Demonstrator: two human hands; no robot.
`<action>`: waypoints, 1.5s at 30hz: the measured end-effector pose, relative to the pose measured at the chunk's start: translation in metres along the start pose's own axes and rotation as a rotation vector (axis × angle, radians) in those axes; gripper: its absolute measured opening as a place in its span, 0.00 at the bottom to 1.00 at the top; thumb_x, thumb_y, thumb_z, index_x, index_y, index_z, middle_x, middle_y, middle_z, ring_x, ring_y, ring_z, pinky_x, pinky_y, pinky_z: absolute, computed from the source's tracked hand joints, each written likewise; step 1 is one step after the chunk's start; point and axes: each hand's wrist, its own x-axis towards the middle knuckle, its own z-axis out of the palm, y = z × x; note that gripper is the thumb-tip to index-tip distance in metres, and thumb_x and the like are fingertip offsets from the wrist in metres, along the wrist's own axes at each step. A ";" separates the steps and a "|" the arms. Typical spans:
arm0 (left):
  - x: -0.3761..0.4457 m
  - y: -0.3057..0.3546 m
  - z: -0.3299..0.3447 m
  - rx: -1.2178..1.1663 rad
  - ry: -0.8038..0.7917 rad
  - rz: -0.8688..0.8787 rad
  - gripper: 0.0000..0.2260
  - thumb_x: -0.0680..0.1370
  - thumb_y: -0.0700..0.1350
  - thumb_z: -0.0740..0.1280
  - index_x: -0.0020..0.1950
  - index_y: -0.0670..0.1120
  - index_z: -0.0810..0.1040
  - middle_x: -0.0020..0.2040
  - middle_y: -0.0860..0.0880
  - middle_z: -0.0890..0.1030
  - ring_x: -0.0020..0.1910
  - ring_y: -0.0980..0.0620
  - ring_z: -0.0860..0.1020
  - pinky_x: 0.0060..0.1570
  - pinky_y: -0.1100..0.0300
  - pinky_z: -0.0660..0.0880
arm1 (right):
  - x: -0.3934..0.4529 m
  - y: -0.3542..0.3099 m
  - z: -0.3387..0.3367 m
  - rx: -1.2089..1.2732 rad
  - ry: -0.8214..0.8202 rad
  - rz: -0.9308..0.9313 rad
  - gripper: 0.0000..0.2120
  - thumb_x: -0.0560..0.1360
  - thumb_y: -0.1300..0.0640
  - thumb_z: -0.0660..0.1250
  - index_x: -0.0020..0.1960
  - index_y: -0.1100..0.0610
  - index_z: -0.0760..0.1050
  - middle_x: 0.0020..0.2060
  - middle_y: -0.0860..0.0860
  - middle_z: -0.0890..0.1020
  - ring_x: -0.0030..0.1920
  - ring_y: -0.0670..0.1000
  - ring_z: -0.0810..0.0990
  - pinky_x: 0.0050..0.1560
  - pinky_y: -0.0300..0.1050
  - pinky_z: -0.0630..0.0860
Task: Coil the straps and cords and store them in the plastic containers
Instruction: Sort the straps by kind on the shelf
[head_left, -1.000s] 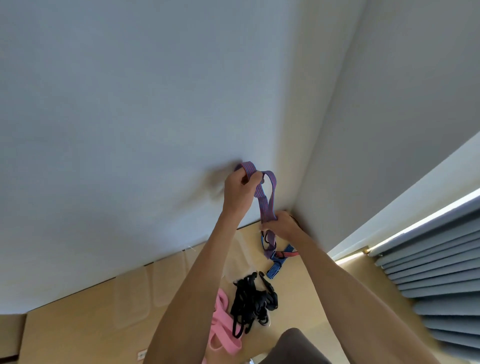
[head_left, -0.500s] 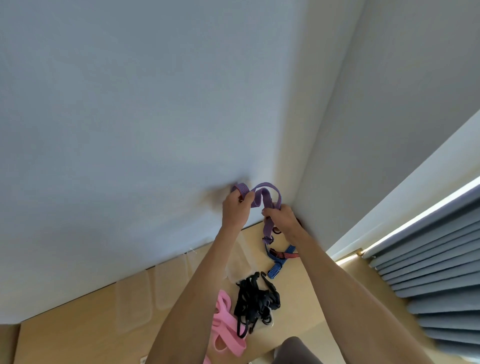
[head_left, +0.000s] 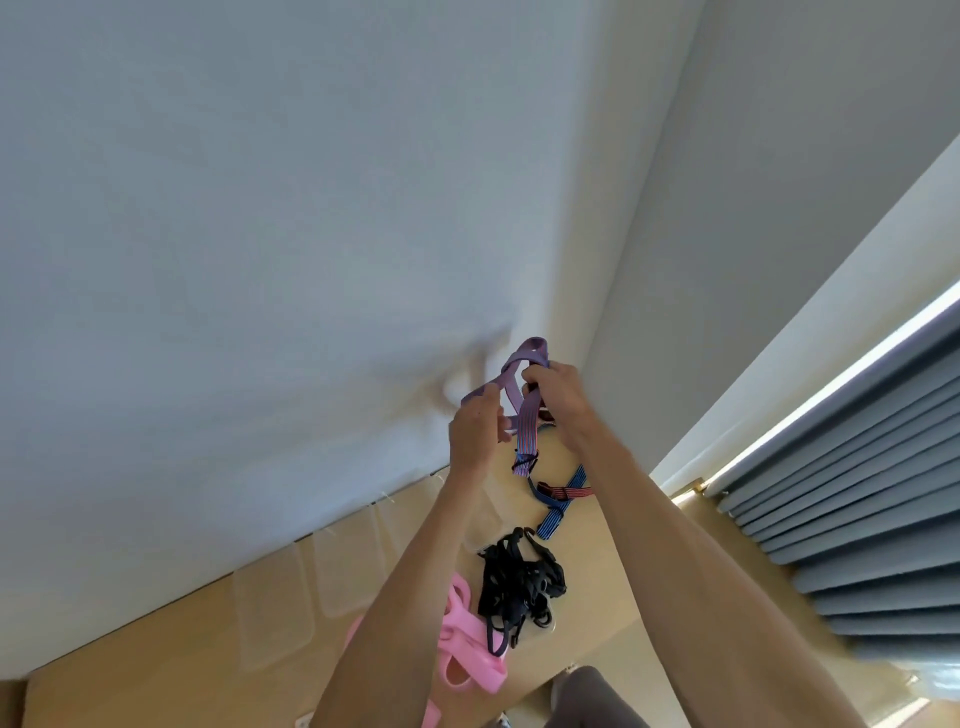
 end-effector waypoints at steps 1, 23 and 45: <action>-0.007 0.002 0.001 -0.010 -0.141 0.037 0.17 0.73 0.58 0.62 0.39 0.45 0.78 0.36 0.50 0.80 0.37 0.49 0.77 0.46 0.52 0.75 | -0.003 0.002 0.003 -0.006 0.031 0.008 0.09 0.68 0.64 0.63 0.31 0.56 0.70 0.25 0.50 0.71 0.28 0.52 0.67 0.30 0.41 0.63; -0.109 0.010 -0.054 0.173 0.396 0.614 0.22 0.68 0.31 0.63 0.58 0.47 0.81 0.58 0.51 0.78 0.58 0.54 0.77 0.56 0.61 0.74 | -0.093 -0.037 0.008 -0.018 -0.350 -0.048 0.15 0.66 0.69 0.60 0.50 0.75 0.71 0.37 0.55 0.74 0.38 0.52 0.70 0.34 0.39 0.66; -0.261 -0.093 -0.122 -0.350 0.131 0.109 0.03 0.69 0.38 0.70 0.42 0.41 0.81 0.37 0.42 0.78 0.35 0.49 0.77 0.35 0.61 0.72 | -0.243 0.030 0.103 0.305 -0.552 0.289 0.09 0.77 0.69 0.58 0.39 0.61 0.67 0.34 0.58 0.71 0.32 0.56 0.71 0.38 0.46 0.66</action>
